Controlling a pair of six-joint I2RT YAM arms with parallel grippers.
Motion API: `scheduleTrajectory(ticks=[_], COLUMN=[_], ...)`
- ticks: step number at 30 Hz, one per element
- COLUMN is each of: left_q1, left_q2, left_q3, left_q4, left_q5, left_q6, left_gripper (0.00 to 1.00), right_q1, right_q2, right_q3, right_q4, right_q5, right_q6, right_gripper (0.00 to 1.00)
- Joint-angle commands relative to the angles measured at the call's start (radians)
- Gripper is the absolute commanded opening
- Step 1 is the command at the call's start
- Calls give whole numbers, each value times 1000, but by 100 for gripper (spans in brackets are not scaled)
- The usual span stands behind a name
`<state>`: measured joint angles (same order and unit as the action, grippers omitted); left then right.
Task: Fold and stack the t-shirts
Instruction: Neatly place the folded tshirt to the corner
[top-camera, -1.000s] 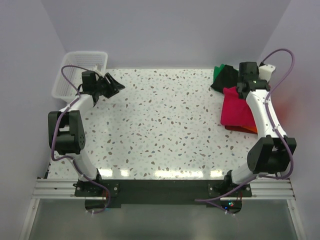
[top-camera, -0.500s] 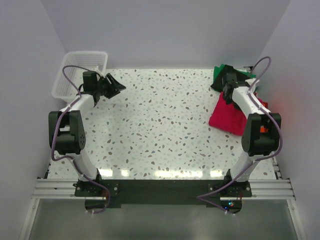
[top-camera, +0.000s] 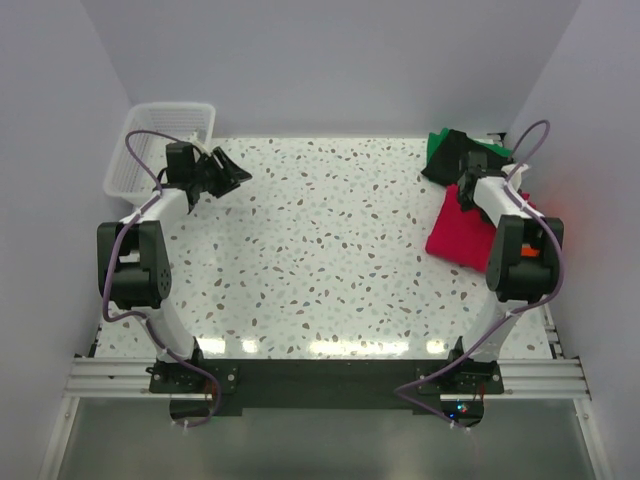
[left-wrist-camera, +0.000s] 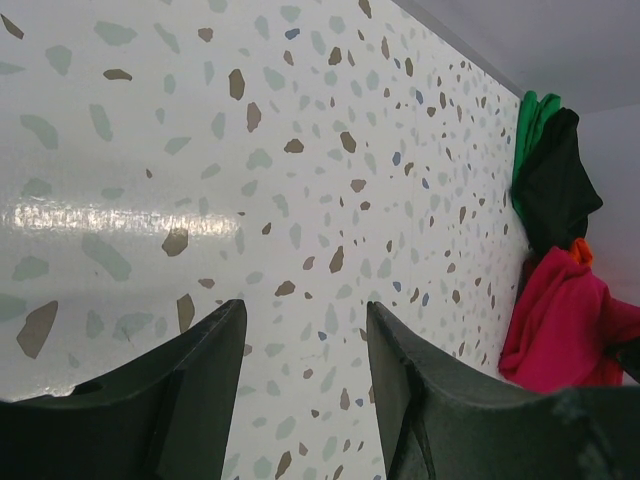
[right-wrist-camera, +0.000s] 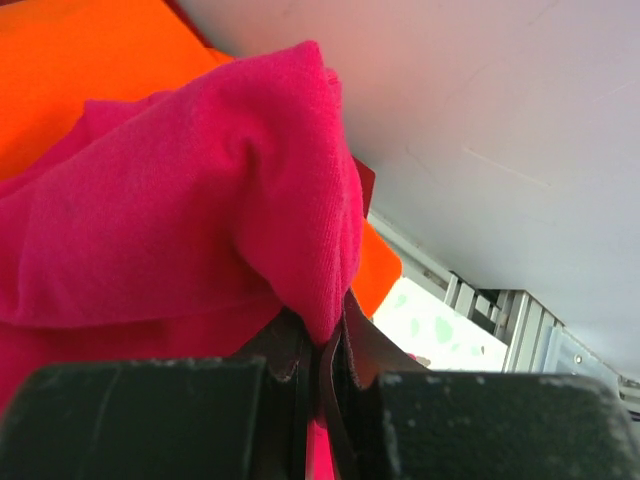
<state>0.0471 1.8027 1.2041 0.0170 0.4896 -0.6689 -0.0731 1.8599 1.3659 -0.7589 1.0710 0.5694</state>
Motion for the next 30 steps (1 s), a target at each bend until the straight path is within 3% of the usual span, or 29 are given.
scheduleTrajectory(ticks=[1, 12, 13, 14, 17, 20, 30], left_q1=[-4, -7, -7, -9, -9, -7, -33], left_q2=[-11, -3, -3, -3, -5, -3, -6], left_q3=[31, 40, 40, 41, 41, 41, 52], left_q4=[6, 1, 0, 0, -2, -2, -2], left_q5=[-6, -8, -8, -8, -8, -3, 0], left_q6=[23, 28, 28, 29, 31, 35, 61], left_gripper=[56, 56, 56, 56, 56, 56, 56], right_q1=[-53, -119, -119, -119, -120, -119, -119], right_q2=[-34, 50, 61, 77, 84, 78, 10], right_q3=[-8, 56, 62, 71, 70, 68, 108], right_q4=[98, 31, 24, 17, 21, 27, -31], right_q5=[64, 60, 57, 53, 32, 27, 64], right_q6=[-37, -2, 1, 10, 9, 4, 26], right_gripper=[0, 1, 9, 31, 47, 56, 59])
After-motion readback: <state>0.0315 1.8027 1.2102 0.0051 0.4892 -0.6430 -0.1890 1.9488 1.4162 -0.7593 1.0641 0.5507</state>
